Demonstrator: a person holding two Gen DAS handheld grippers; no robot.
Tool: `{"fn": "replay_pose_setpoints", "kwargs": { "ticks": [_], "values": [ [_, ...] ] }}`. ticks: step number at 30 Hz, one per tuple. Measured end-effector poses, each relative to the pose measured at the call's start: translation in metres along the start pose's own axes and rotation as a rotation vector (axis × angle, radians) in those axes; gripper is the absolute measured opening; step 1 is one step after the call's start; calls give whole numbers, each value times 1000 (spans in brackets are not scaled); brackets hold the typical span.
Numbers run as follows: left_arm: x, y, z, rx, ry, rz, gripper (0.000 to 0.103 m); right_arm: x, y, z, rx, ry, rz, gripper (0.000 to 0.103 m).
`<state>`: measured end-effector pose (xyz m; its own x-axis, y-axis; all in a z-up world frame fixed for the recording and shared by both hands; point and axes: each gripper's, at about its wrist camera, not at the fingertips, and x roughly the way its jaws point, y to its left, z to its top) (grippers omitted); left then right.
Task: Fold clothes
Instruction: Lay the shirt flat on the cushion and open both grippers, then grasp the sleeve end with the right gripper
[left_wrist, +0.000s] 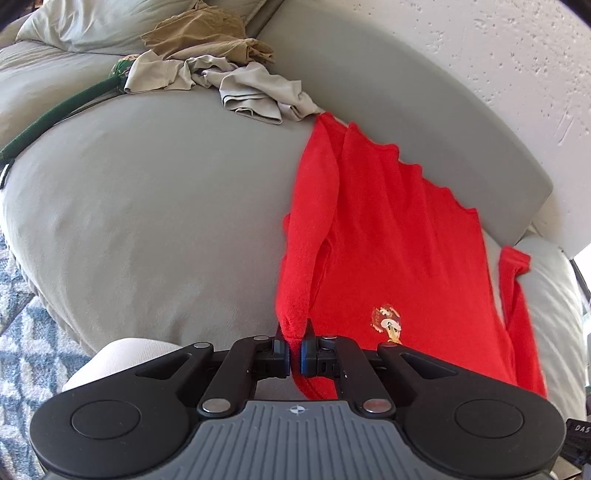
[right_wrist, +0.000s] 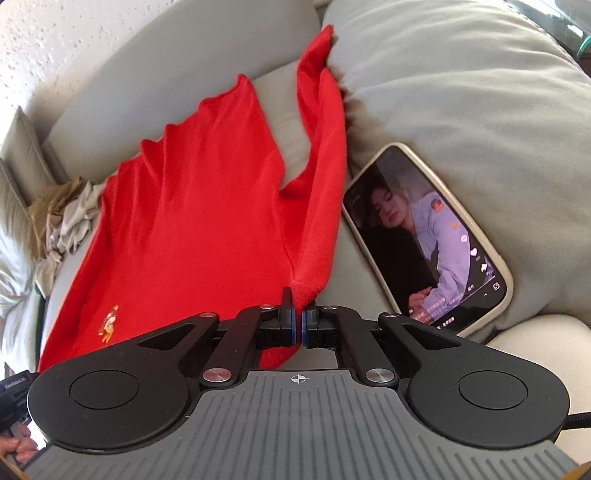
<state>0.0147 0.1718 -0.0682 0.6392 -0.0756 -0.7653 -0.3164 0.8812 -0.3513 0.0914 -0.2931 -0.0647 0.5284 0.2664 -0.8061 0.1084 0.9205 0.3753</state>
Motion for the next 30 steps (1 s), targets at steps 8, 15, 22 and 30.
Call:
{"fn": "replay_pose_setpoints", "kwargs": {
  "ticks": [8,15,22,30],
  "values": [
    [-28,-14,-16,109,57,116,36,-6,3,-19,-79,31,-54,34],
    [-35,-63,-33,320,15,-49,33,-30,18,-55,-243,-84,20,21],
    [11,-120,-52,539,-4,-56,32,6,55,-57,-382,-46,15,18],
    [26,-111,-64,568,71,7,30,31,74,-72,-547,14,-82,20]
  ]
}}
